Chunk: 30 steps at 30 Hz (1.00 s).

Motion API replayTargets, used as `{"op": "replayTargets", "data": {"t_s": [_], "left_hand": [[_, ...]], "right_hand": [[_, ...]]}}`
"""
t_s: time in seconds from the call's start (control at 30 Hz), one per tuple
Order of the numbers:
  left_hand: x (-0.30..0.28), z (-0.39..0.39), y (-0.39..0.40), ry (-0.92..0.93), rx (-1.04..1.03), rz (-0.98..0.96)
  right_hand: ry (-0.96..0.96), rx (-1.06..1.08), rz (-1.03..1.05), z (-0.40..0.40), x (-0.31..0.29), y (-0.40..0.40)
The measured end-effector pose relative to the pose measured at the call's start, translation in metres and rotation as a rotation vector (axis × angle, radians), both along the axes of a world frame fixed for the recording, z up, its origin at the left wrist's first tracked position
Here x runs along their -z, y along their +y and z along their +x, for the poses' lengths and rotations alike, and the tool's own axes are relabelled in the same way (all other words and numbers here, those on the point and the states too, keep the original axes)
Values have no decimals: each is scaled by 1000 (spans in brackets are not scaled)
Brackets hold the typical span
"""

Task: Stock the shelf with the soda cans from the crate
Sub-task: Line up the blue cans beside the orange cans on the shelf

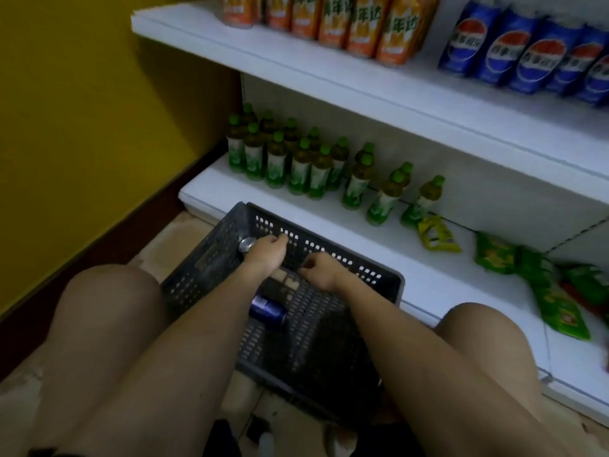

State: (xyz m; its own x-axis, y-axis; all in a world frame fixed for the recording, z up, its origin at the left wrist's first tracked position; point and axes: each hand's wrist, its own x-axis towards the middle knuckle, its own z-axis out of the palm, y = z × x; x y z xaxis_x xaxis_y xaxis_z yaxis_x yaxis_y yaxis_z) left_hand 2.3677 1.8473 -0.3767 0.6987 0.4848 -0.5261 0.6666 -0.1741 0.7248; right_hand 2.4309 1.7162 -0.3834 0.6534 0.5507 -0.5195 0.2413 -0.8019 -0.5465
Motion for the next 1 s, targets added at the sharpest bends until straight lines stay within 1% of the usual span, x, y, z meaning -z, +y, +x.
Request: {"op": "replayTargets", "data": {"t_s": [0.17,0.27,0.3,0.37,0.43,0.5,0.57,0.67,0.73,0.83,0.9,1.0], "left_hand": [[93,-21,22,157,-178,-133],[146,-31,31,254,-241,-178],[162,-34,33,275,-256,-188],[191,-39,36,307,-289,-192],[214,-40,36,360,-274,-176],[234,-38,37,393,-238,-162],[249,-35,36,396,-236,-146],[258,-32,32,393,-272,-133],[265,-32,30,388,-292,-168],[275,-36,31,434,-311,-212],[267,-34,31,437,-306,-194],[252,-32,30,392,-307,-130]], "right_hand": [[153,-7,-110,-19,96,18],[201,-15,-173,-21,147,24],[187,-35,-191,-21,163,26],[81,-121,-232,-21,194,31],[-31,-205,-242,-22,222,37],[-75,-245,-238,-24,247,43],[-79,-248,-234,-27,269,50],[-82,-196,-196,-28,292,57],[-100,-192,-172,-26,299,59],[-103,-182,-110,-24,300,57],[-85,-162,-61,-22,295,52],[-41,-145,-15,-16,281,43]]}}
